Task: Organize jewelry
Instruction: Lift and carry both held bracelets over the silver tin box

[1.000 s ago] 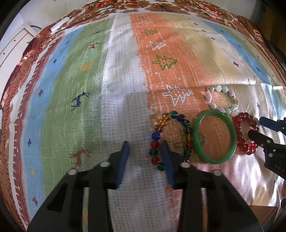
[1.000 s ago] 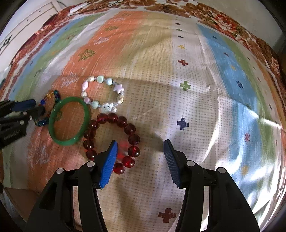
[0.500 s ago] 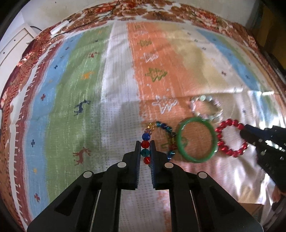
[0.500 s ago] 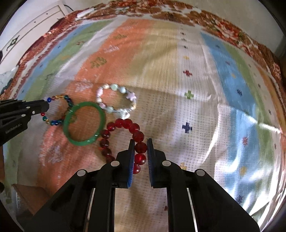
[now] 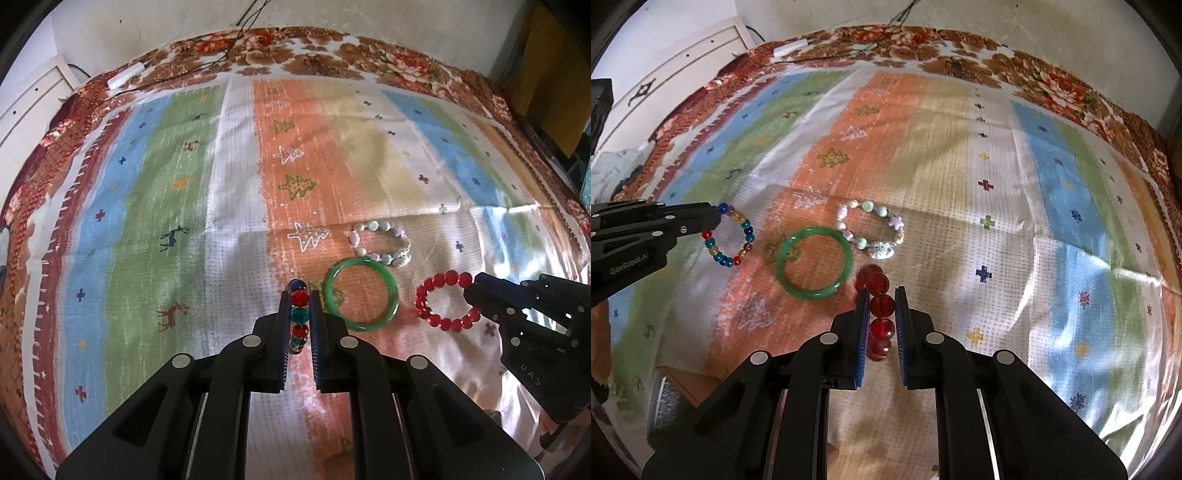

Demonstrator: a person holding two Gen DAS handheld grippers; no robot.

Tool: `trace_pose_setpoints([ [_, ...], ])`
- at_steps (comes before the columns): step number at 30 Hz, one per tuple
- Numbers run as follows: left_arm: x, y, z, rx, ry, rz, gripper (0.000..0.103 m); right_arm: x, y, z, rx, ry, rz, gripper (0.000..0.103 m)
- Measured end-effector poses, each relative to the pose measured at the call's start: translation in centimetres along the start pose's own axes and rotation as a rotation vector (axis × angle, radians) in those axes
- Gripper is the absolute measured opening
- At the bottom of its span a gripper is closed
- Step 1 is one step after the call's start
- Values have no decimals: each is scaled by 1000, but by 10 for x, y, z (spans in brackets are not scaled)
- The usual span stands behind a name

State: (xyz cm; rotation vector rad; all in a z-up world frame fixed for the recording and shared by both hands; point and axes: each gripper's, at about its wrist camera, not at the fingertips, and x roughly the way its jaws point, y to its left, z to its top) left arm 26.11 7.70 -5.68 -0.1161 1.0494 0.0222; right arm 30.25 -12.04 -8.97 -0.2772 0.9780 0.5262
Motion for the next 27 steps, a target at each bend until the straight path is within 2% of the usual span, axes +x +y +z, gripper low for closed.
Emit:
trace_pose_setpoints([
  [16, -45, -5, -15, -31, -75, -55, 9, -49, 10, -11, -16, -96, 22, 14],
  [27, -78, -18, -34, -12, -138, -79, 9, -79, 27, -24, -42, -145, 73, 14],
])
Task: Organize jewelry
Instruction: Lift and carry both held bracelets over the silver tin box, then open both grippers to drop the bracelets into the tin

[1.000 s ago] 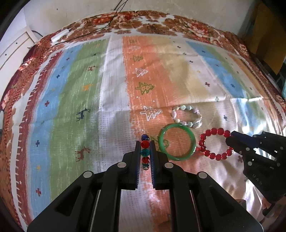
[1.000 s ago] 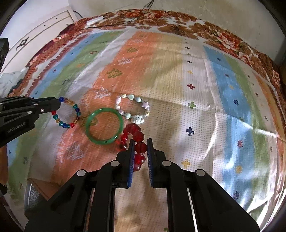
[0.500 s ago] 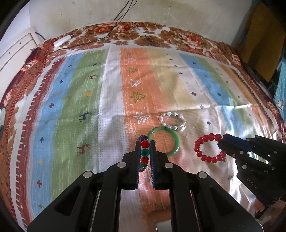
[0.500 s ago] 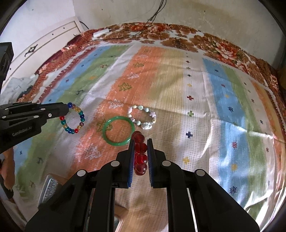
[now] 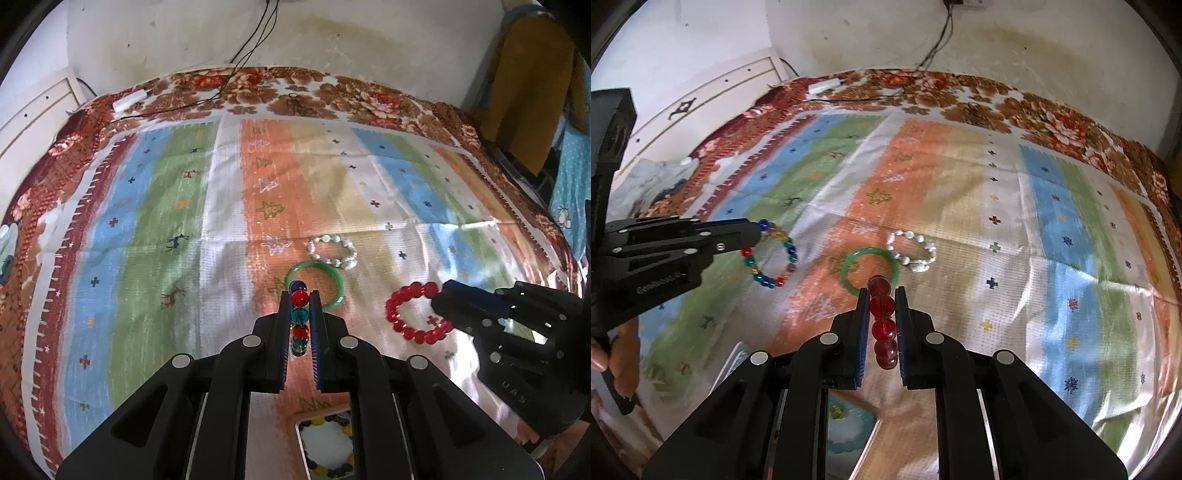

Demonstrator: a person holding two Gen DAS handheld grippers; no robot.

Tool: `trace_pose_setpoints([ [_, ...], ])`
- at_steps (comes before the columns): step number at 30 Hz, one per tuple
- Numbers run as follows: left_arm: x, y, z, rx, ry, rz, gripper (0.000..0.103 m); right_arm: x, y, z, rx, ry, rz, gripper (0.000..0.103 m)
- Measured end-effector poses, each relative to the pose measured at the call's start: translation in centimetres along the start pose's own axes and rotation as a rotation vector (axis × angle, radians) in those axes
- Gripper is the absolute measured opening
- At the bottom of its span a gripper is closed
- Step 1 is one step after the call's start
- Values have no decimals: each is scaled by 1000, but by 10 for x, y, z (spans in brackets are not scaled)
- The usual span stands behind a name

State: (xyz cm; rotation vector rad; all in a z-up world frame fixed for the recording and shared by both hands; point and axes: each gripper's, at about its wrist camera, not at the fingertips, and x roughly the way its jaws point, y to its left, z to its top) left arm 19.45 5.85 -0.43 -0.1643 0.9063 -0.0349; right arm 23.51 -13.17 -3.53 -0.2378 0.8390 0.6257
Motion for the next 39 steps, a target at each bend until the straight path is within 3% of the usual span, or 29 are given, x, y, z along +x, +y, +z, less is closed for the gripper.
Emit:
trace_pose_setpoints([
  [19, -38, -19, -26, 33, -64, -39, 9, -44, 26, -12, -56, -79, 71, 14],
  [39, -64, -30, -63, 49, -82, -79, 9, -57, 37, -52, -72, -37, 123, 14],
])
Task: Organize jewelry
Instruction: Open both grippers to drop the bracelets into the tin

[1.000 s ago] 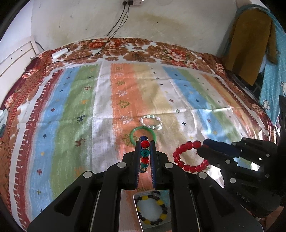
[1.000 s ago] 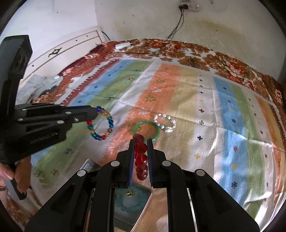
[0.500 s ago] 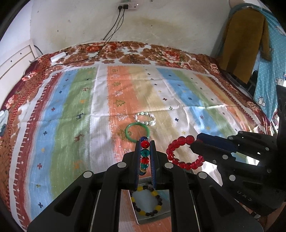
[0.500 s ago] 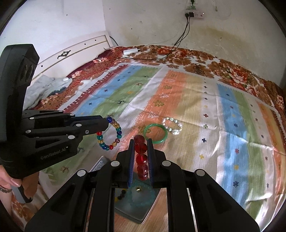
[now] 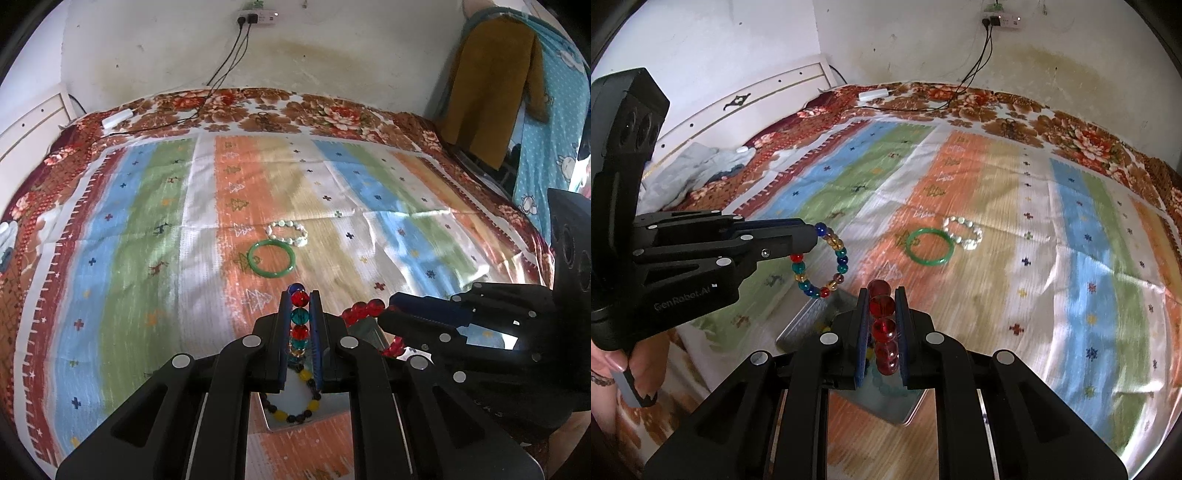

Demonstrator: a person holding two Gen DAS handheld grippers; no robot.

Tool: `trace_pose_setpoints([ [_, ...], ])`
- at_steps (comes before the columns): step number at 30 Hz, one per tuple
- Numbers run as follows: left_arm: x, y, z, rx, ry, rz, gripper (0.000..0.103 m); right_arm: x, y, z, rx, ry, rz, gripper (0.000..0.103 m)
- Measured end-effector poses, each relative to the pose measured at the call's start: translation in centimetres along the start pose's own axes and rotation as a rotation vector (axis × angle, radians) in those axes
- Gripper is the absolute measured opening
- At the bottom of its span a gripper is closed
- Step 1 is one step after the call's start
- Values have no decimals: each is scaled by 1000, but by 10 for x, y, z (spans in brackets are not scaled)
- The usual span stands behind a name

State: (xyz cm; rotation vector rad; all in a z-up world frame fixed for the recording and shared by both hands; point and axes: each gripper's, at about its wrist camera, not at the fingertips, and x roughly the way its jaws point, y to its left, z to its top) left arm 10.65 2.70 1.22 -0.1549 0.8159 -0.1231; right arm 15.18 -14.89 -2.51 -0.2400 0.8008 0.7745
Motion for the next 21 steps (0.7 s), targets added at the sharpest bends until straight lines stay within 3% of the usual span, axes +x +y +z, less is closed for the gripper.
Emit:
trace_pose_setpoints([
  [6, 1, -4, -7, 12, 12, 6, 10, 3, 0, -12, 11, 35, 19, 14],
  [9, 4, -4, -8, 24, 19, 49, 18, 6, -4, -15, 24, 51, 13, 15],
  [11, 6, -1, -7, 19, 18, 70, 22, 5, -7, -13, 29, 47, -12, 18],
  [13, 7, 3, -6, 10, 20, 83, 27, 5, -12, -12, 40, 37, -28, 30],
  [21, 12, 14, -4, -15, 28, 109, 42, 10, -30, -9, 71, 36, -79, 36],
])
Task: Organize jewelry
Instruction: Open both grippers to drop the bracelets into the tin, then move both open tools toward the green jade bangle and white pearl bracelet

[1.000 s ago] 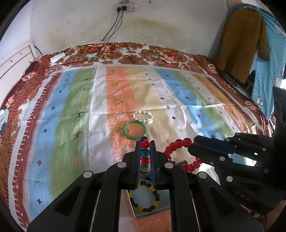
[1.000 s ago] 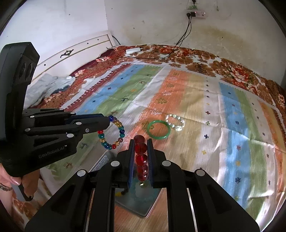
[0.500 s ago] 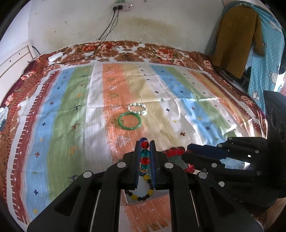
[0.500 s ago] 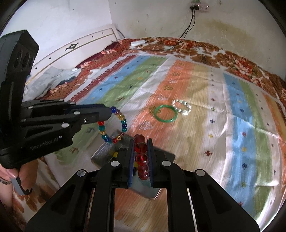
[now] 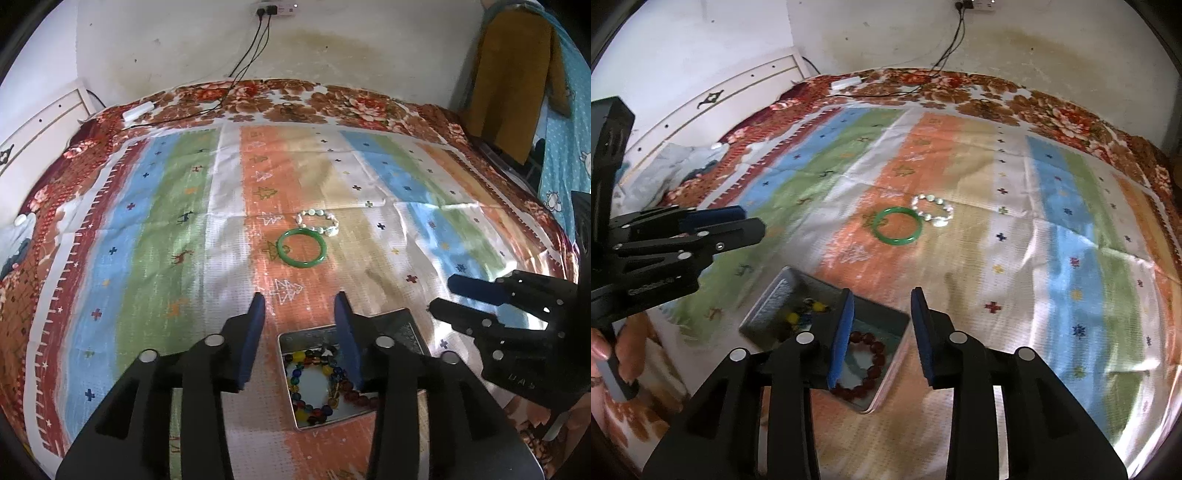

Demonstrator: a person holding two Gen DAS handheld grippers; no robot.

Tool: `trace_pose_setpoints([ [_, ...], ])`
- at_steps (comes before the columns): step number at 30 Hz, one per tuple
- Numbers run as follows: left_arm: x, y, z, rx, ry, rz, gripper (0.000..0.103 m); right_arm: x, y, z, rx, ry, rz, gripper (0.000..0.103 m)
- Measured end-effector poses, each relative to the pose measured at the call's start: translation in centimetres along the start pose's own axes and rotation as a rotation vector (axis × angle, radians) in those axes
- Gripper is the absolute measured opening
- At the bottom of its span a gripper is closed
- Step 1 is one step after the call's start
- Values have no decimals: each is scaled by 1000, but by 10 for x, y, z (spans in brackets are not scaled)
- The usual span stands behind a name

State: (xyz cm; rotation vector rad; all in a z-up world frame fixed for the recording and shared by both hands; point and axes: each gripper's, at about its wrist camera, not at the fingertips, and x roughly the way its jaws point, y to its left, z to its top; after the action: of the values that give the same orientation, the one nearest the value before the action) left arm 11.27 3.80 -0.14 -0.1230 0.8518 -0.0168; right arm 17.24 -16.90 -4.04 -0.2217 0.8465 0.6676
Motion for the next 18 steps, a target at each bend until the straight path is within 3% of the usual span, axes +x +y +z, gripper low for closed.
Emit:
trace_pose_setpoints([
  [4, 5, 1, 1, 3, 9, 9, 47, 4, -6, 4, 20, 1, -5, 45],
  [18, 29, 10, 25, 3, 23, 48, 60, 25, -24, 26, 65, -3, -40, 46],
])
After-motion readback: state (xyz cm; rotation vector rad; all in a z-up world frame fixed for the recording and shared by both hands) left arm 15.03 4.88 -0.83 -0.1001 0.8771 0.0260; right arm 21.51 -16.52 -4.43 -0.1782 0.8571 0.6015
